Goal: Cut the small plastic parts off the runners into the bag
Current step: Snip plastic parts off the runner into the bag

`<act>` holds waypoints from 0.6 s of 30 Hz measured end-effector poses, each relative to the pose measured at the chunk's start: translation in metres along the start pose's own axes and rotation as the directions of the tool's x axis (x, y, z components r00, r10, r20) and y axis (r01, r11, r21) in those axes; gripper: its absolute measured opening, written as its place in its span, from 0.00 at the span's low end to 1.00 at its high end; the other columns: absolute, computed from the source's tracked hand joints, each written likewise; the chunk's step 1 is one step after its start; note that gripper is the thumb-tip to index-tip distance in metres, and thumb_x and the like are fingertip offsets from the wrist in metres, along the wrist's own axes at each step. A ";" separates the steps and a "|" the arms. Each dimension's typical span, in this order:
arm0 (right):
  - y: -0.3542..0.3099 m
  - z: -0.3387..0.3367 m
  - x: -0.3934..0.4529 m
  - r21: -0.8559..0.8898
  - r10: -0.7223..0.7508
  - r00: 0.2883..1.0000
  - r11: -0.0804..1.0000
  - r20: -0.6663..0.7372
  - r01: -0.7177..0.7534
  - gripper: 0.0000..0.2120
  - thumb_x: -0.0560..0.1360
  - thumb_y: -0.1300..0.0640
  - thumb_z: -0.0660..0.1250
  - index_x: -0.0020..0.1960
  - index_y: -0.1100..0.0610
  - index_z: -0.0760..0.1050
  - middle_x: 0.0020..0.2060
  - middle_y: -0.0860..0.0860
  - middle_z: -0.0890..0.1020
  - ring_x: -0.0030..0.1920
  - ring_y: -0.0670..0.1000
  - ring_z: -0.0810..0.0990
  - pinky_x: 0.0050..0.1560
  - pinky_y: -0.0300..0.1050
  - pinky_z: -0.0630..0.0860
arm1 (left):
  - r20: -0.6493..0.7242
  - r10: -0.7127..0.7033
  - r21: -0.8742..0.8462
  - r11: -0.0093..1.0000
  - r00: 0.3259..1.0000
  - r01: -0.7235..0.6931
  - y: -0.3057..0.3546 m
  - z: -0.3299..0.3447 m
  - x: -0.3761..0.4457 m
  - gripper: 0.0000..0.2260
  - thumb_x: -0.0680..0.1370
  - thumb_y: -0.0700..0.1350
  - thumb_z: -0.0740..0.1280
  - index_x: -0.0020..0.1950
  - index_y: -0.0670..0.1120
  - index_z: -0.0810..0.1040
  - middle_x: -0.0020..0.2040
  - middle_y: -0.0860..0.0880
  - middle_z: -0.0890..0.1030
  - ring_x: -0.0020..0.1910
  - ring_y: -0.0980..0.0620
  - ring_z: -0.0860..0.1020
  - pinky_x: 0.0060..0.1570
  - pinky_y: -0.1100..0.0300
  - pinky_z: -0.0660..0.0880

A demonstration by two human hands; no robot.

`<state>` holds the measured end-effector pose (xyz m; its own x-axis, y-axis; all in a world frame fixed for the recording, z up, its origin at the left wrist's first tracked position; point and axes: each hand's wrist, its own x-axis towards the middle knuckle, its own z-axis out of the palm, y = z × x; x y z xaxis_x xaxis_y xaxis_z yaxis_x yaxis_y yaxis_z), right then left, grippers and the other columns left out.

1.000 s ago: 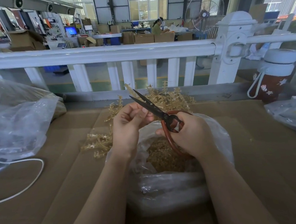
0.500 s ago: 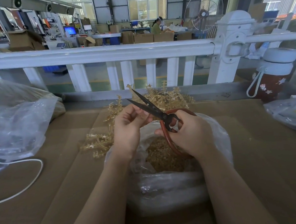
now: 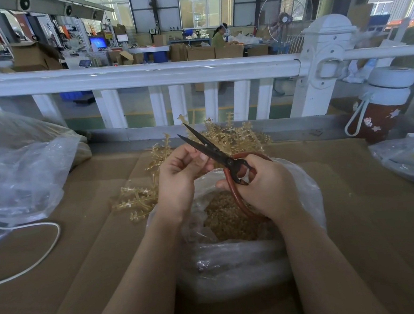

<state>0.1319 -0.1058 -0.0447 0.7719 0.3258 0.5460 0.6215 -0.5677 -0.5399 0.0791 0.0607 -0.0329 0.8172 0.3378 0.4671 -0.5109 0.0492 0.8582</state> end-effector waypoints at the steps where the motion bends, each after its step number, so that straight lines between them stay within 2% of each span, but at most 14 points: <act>1: 0.000 0.000 0.000 0.000 -0.001 1.000 1.000 0.000 0.001 0.30 0.62 0.21 0.64 0.46 0.45 0.80 0.35 0.37 0.78 0.35 0.37 0.75 0.34 0.32 0.68 | 0.000 -0.001 0.000 1.000 1.000 0.001 0.000 0.000 0.000 0.04 0.79 0.33 0.65 0.50 0.32 0.76 0.35 0.47 0.79 0.35 0.53 0.77 0.46 0.59 0.77; 6: 0.001 0.000 0.000 -0.001 -0.008 1.000 1.000 0.009 0.008 0.32 0.61 0.20 0.64 0.45 0.47 0.80 0.35 0.39 0.80 0.35 0.39 0.76 0.36 0.35 0.72 | -0.004 -0.005 -0.003 1.000 1.000 0.005 -0.001 0.000 0.000 0.03 0.79 0.33 0.65 0.48 0.34 0.77 0.35 0.47 0.79 0.36 0.53 0.77 0.46 0.59 0.78; 9: 0.000 0.000 0.000 0.006 -0.007 1.000 1.000 0.017 0.006 0.27 0.62 0.23 0.67 0.44 0.45 0.78 0.33 0.36 0.78 0.35 0.37 0.76 0.35 0.32 0.68 | -0.028 -0.030 -0.023 0.999 0.999 0.030 0.000 0.001 0.000 0.05 0.79 0.33 0.65 0.49 0.30 0.75 0.35 0.48 0.80 0.35 0.53 0.78 0.45 0.60 0.78; 11: -0.002 -0.001 0.000 0.023 0.007 1.000 1.000 0.029 -0.008 0.22 0.62 0.24 0.68 0.43 0.40 0.75 0.31 0.33 0.76 0.36 0.34 0.76 0.33 0.28 0.65 | -0.042 -0.082 -0.051 0.996 0.996 0.079 0.001 0.002 0.000 0.03 0.78 0.33 0.66 0.45 0.33 0.76 0.35 0.49 0.80 0.35 0.54 0.78 0.45 0.60 0.77; 13: -0.003 0.001 0.000 0.077 0.034 0.999 0.996 0.043 -0.037 0.21 0.61 0.23 0.67 0.38 0.40 0.73 0.32 0.31 0.78 0.38 0.32 0.77 0.32 0.28 0.67 | -0.040 -0.170 -0.094 0.982 0.985 0.165 0.001 0.002 0.000 0.07 0.77 0.34 0.67 0.40 0.42 0.79 0.36 0.49 0.80 0.36 0.54 0.76 0.47 0.58 0.76; 15: -0.003 0.005 0.001 0.207 0.082 0.995 0.974 0.053 -0.092 0.22 0.61 0.25 0.68 0.36 0.43 0.76 0.34 0.33 0.81 0.36 0.37 0.79 0.35 0.34 0.74 | -0.032 -0.264 -0.098 0.961 0.964 0.260 0.001 0.002 -0.001 0.10 0.75 0.35 0.70 0.37 0.47 0.82 0.36 0.50 0.79 0.37 0.53 0.74 0.46 0.58 0.72; 17: -0.004 0.006 0.002 0.338 0.135 0.989 0.929 0.065 -0.149 0.21 0.63 0.29 0.70 0.39 0.47 0.81 0.34 0.40 0.84 0.36 0.42 0.82 0.41 0.50 0.81 | -0.014 -0.317 -0.027 0.948 0.948 0.317 0.000 0.002 -0.002 0.07 0.72 0.39 0.73 0.37 0.49 0.84 0.36 0.52 0.80 0.36 0.57 0.75 0.44 0.59 0.69; 18: -0.005 0.006 0.003 0.383 0.153 0.986 0.909 0.060 -0.164 0.21 0.64 0.31 0.70 0.40 0.49 0.82 0.35 0.43 0.85 0.36 0.44 0.83 0.42 0.53 0.82 | 0.003 -0.328 0.014 0.945 0.945 0.328 0.000 0.002 -0.003 0.04 0.71 0.41 0.74 0.37 0.50 0.84 0.37 0.54 0.81 0.35 0.59 0.75 0.44 0.59 0.68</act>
<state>0.1317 -0.0972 -0.0443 0.8643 0.2804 0.4176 0.4897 -0.2798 -0.8257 0.0774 0.0581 -0.0337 0.9403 0.3003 0.1602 -0.2107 0.1436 0.9669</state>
